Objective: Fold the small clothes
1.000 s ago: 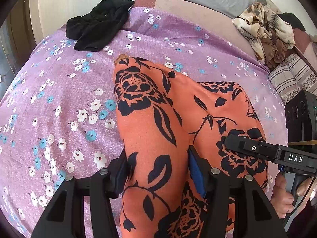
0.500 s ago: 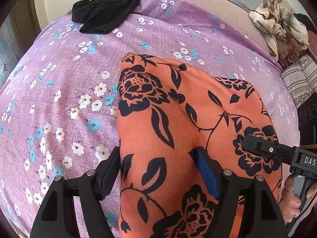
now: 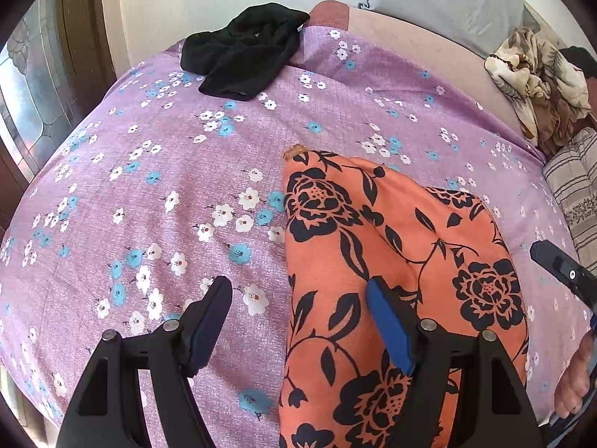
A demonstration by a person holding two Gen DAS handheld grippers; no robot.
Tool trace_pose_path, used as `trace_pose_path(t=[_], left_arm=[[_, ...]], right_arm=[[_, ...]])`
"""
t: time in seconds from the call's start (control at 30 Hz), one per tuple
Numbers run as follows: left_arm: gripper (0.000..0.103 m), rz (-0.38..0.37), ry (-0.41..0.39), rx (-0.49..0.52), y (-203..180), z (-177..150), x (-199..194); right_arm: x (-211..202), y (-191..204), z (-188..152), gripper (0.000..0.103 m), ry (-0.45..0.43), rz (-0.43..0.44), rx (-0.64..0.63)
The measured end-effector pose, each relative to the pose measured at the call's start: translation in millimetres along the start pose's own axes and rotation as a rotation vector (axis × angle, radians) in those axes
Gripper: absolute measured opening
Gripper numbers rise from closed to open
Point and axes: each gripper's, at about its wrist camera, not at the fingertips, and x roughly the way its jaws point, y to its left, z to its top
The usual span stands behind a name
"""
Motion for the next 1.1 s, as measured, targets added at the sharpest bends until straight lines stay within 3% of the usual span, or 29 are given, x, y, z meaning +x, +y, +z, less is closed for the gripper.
trace_pose_path(t=[0.13, 0.23, 0.37, 0.43, 0.53, 0.67, 0.73, 0.77, 0.8, 0.83, 0.97, 1.1], left_arm=[[0.078, 0.030, 0.018, 0.005, 0, -4, 9], [0.087, 0.071, 0.021, 0.045, -2, -8, 16], [0.090, 0.064, 0.040, 0.027, 4, -8, 24], [0.090, 0.056, 0.032, 0.005, 5, -7, 19], [0.090, 0.104, -0.012, 0.027, -3, -10, 2], [0.090, 0.172, -0.126, 0.088, -20, -19, -40], [0.090, 0.190, -0.184, 0.100, -26, -29, -64], [0.090, 0.188, -0.204, 0.105, -29, -33, -75], [0.090, 0.182, -0.219, 0.109, -30, -36, -86], [0.090, 0.176, -0.234, 0.113, -32, -39, -96], [0.090, 0.189, -0.312, 0.136, -39, -47, -135], [0.100, 0.205, -0.387, 0.125, -43, -49, -169]], right_arm=[[33, 25, -15, 0.034, 0.099, -0.023, -0.064], [64, 16, -26, 0.033, 0.210, -0.124, -0.054], [62, 3, -27, 0.032, 0.213, -0.090, -0.007], [57, 3, -28, 0.032, 0.196, -0.084, 0.003], [38, 8, -32, 0.035, 0.163, -0.089, 0.016], [7, 33, -34, 0.036, 0.059, -0.191, -0.079], [-12, 40, -39, 0.037, 0.007, -0.201, -0.079], [-22, 42, -44, 0.045, -0.014, -0.205, -0.062], [-31, 42, -50, 0.063, -0.038, -0.210, -0.040], [-40, 43, -55, 0.066, -0.060, -0.215, -0.021], [-73, 52, -76, 0.066, -0.090, -0.268, -0.030], [-102, 60, -86, 0.066, -0.114, -0.318, -0.036]])
